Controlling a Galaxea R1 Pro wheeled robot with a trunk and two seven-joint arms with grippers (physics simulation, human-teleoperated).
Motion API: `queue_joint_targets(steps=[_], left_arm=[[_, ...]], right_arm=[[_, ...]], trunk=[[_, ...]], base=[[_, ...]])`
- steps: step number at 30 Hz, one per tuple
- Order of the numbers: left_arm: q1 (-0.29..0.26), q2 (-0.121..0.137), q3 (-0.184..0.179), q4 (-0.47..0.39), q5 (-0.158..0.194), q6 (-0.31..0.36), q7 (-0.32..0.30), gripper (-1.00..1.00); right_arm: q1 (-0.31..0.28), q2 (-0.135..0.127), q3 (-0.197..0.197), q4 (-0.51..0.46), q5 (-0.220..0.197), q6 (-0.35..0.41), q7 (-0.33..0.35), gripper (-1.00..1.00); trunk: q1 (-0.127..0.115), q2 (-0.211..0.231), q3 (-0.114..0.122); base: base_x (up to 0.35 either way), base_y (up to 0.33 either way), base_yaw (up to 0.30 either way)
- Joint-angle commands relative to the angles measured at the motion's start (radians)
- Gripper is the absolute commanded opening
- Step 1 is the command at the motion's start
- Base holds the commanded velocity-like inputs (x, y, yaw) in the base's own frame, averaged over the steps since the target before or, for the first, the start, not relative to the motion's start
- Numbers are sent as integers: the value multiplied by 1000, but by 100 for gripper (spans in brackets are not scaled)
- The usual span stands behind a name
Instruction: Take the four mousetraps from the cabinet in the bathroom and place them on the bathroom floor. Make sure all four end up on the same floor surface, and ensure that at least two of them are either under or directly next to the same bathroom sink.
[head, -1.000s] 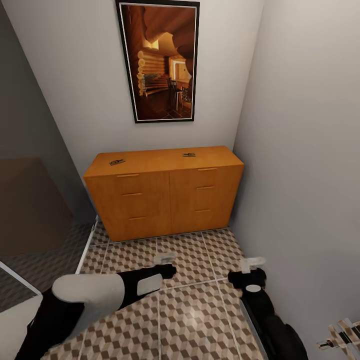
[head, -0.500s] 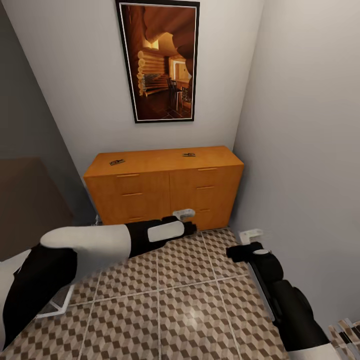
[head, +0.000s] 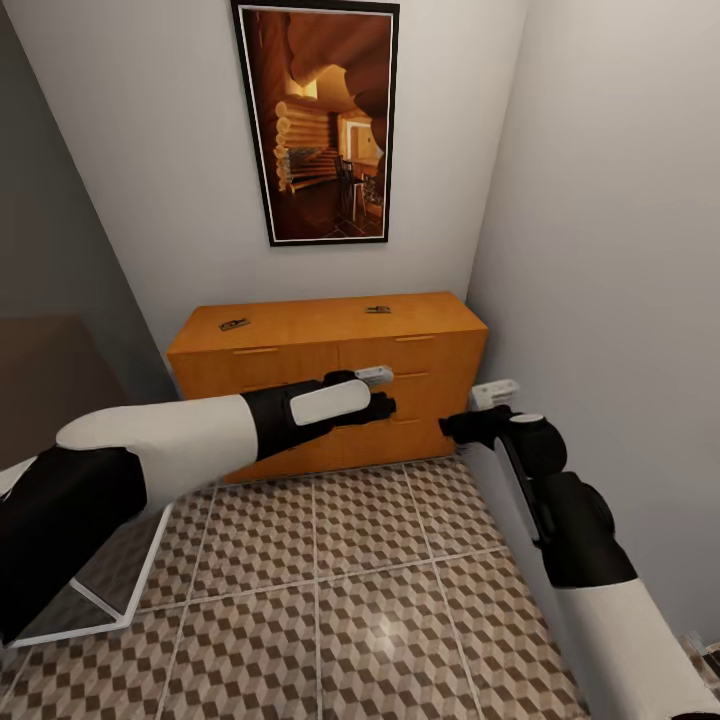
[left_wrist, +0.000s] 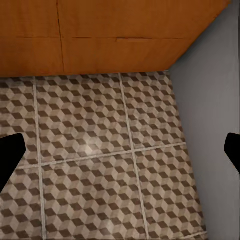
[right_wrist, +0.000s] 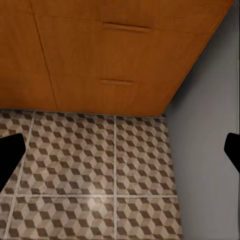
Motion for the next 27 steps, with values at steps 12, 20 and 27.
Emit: queue_joint_targets(steps=[12,20,27], left_arm=[[-81,2,5,203,-36,23,27,100],[-118,0,2,454,-39,106,34,100],[-126,3,-6,584,-43,112,35,100]], right_arm=[[-215,14,-3,34,8,18,-42,100],[-361,71,-15,233,5,6,-271,100],[-465,111,-47,436,5,-40,-369,100]], trunk=[[0,-1,-1],[0,-1,-1],[0,-1,-1]], base=[[0,0,0],[0,0,0],[0,0,0]])
